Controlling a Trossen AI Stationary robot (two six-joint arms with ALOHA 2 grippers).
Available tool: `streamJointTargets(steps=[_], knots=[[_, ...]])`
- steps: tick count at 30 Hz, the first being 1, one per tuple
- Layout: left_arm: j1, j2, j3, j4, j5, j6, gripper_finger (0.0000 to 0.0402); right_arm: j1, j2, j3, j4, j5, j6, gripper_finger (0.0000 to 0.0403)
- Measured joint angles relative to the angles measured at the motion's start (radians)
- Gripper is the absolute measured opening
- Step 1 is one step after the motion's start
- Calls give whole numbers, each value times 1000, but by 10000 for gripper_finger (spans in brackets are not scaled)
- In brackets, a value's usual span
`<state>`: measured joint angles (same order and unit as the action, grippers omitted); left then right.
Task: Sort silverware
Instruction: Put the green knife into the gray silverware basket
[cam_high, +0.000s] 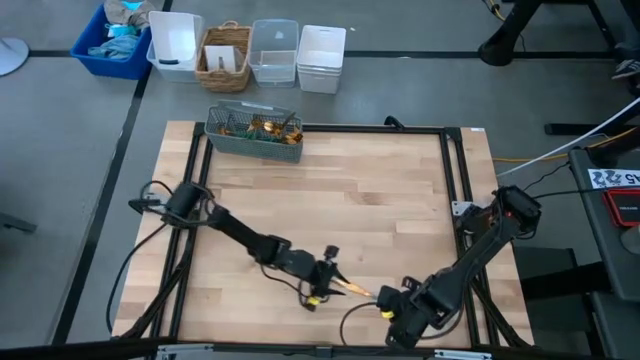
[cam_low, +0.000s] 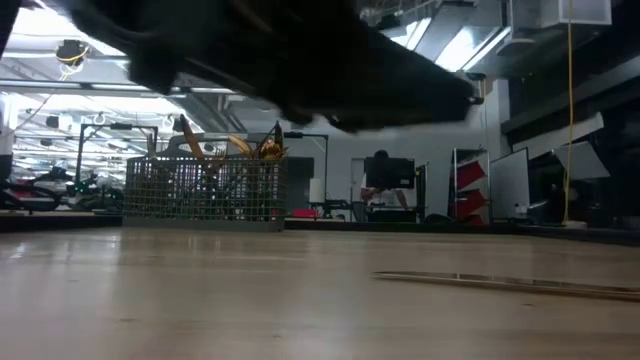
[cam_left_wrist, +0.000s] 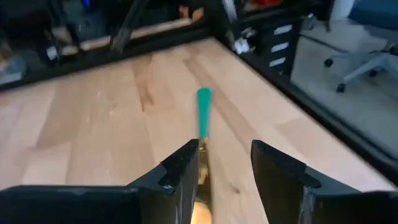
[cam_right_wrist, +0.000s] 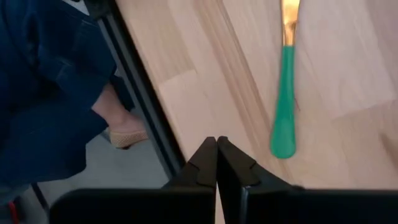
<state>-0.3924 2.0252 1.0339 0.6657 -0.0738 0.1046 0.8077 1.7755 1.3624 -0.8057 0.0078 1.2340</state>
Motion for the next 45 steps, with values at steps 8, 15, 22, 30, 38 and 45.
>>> streamJointTargets(steps=[8, 15, 22, 30, 38, 45], knots=[[40, 141, 267, -322, 59, -35, 139, 31, 49, 0, -7, 9, 75, 79], [43, 207, 421, -532, 66, 38, 139, 30, 116, 0, -13, 43, -1, 140], [47, 227, 427, -583, 61, 36, 139, 27, 150, -1, -16, 91, -94, 138], [54, 248, 430, -616, 52, 27, 138, 13, 150, -1, -7, 142, -114, 136], [60, 249, 430, -635, 44, 23, 78, 7, 150, -1, -3, 142, -114, 136], [78, 248, 430, -647, 51, -57, 24, 8, 150, -1, 5, 142, -114, 136]])
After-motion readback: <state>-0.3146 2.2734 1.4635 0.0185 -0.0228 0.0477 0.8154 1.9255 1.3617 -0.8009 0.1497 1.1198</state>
